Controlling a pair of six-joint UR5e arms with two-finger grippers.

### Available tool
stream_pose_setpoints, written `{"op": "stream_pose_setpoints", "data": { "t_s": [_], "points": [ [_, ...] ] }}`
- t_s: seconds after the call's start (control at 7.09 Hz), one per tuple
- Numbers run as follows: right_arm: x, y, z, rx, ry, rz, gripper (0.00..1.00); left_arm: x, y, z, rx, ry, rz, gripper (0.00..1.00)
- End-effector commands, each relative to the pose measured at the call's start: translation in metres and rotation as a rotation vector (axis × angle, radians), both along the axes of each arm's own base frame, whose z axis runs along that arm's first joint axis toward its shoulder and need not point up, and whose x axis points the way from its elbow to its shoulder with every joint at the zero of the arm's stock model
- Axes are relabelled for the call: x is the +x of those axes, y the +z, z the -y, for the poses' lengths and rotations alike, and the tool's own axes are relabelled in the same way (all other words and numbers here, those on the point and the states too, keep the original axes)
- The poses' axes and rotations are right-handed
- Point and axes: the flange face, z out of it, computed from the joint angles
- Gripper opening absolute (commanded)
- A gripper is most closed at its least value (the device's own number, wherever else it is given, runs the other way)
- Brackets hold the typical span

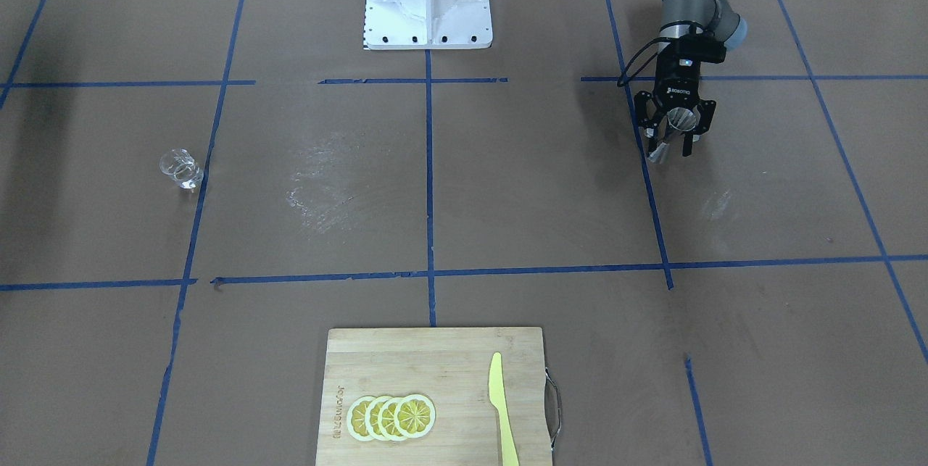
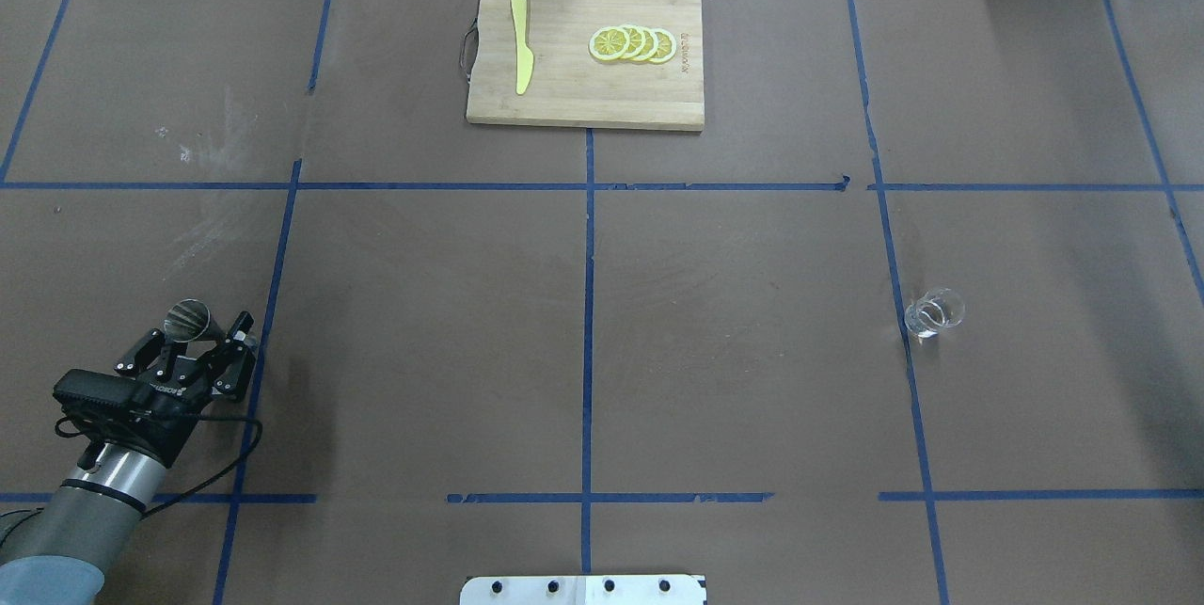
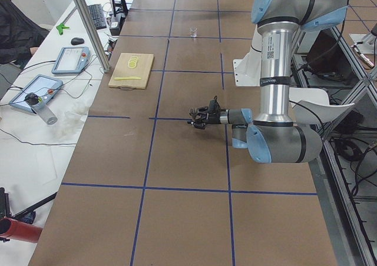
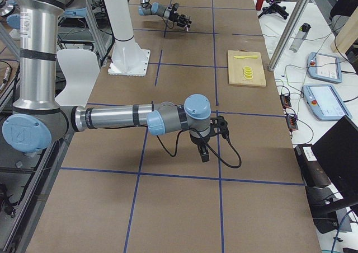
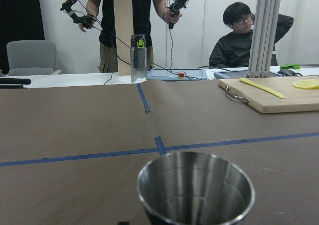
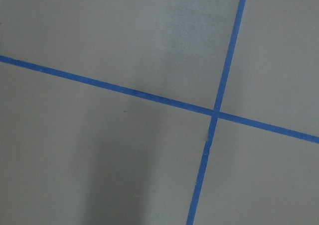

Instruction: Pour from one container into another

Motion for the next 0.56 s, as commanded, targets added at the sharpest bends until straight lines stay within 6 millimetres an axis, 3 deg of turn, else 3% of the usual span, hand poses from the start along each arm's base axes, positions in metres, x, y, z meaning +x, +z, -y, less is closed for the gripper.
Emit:
{"op": "stream_pose_setpoints", "data": {
  "t_s": [0.0, 0.42],
  "points": [
    [-0.001, 0.000, 0.000, -0.001, -0.001, -0.001, 1.00, 0.000, 0.000, 0.000, 0.000, -0.001, -0.002, 0.00],
    [0.000, -0.001, 0.001, 0.001, 0.000, 0.000, 1.00, -0.003, -0.015, 0.000, 0.012, 0.008, -0.019, 0.00]
  ]
}}
